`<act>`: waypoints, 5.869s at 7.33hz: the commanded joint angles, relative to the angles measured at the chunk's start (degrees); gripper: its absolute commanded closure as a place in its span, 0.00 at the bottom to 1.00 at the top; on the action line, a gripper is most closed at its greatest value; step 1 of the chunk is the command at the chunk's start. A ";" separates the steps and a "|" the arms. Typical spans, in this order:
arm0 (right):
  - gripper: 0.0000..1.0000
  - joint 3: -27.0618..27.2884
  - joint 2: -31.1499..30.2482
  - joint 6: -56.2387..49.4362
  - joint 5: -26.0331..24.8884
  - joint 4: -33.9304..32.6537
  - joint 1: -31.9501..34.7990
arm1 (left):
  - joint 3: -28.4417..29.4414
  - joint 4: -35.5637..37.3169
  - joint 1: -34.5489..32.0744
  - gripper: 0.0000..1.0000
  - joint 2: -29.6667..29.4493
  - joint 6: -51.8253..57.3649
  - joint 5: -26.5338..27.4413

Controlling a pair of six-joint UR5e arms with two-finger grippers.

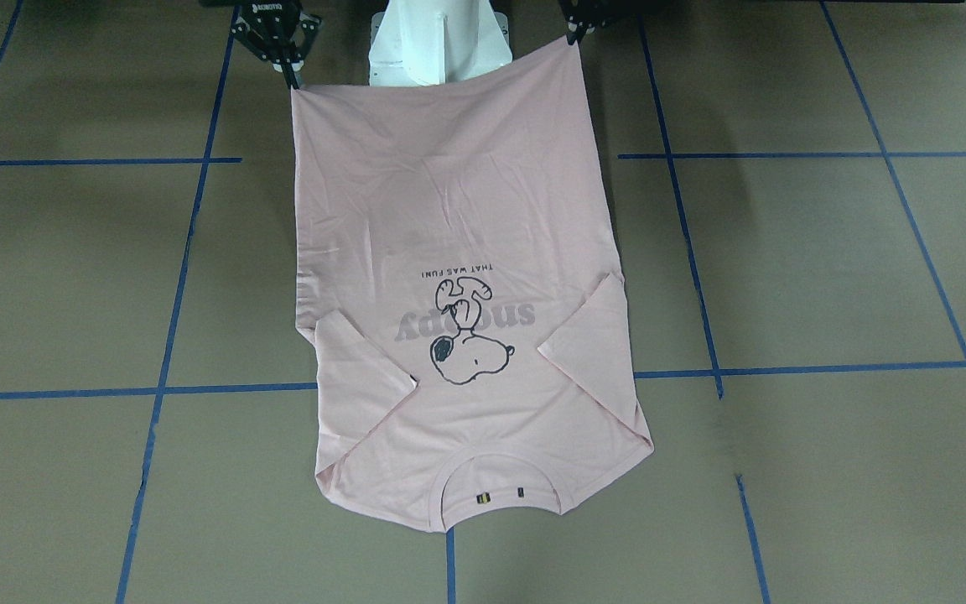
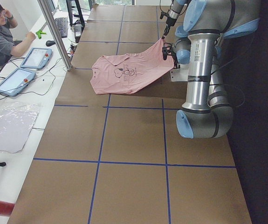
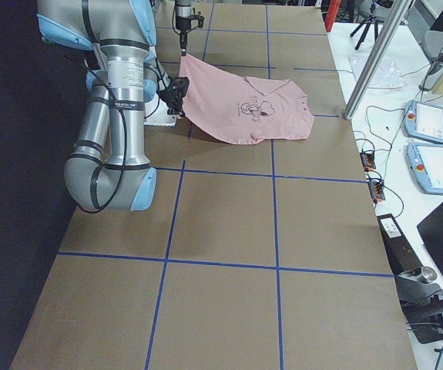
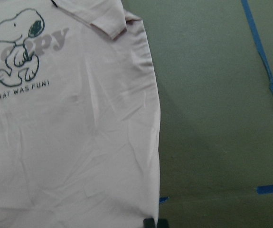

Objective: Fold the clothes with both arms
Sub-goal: 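Lift the hem with both grippers and fold it toward the collar, then move the left gripper to the folded edge nearest the robot and grasp, then drag the folded shirt with the left gripper toward the far side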

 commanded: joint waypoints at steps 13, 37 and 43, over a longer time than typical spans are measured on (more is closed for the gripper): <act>1.00 -64.70 40.98 -24.97 16.45 20.38 40.24 | 50.47 -12.92 -38.49 1.00 -19.82 39.22 -3.90; 0.00 -68.82 37.40 -38.95 28.84 30.72 47.28 | 38.17 -32.15 -14.24 0.59 0.38 11.46 4.45; 0.00 -68.81 37.31 -38.95 28.84 30.72 47.28 | 38.17 -32.15 -14.24 1.00 0.56 11.72 4.45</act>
